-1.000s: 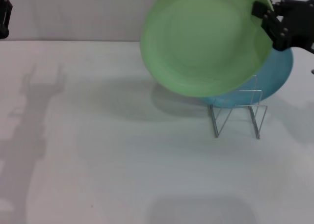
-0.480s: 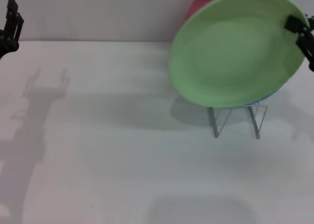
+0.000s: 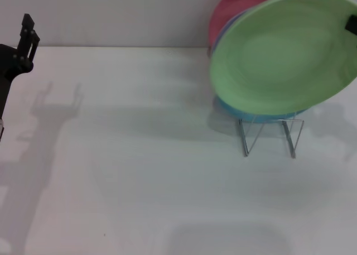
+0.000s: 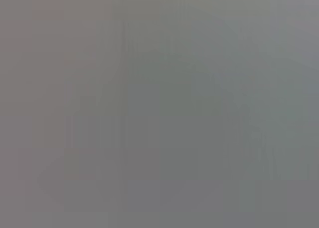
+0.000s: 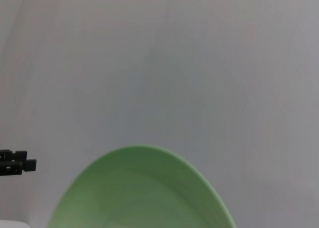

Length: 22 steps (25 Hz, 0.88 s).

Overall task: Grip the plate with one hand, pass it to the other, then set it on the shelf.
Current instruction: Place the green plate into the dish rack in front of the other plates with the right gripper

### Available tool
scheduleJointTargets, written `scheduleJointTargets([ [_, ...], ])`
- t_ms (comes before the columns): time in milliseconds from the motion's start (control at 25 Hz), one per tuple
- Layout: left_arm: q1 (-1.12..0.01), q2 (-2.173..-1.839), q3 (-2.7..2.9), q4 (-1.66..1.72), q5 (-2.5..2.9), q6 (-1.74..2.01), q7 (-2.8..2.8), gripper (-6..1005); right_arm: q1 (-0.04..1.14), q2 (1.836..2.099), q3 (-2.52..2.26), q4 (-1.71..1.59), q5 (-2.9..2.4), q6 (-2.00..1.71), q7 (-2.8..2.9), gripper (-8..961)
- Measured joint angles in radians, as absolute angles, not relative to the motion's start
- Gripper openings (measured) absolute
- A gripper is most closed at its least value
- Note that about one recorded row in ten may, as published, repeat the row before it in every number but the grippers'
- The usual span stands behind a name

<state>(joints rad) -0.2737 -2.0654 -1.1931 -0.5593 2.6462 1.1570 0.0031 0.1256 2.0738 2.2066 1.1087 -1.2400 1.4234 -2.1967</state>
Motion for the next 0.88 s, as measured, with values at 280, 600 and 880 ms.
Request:
scheduleJointTargets([
  [280,-0.271,-2.068,-1.179,-0.558,2.646,1.164,0.008,691,0.131,2.072,2.243,1.104,-1.273,1.452,-2.259,53],
  [600,-0.271,-2.068,-1.158,-0.558,2.646,1.16,0.012,691,0.132,2.072,2.268,1.088,-1.295,1.454,-2.322,53],
  [880,-0.283,-2.068,-1.143,-0.548,2.646,1.158,0.012,691,0.137,2.074,2.293,1.073,-1.303,1.47,-2.355,54],
])
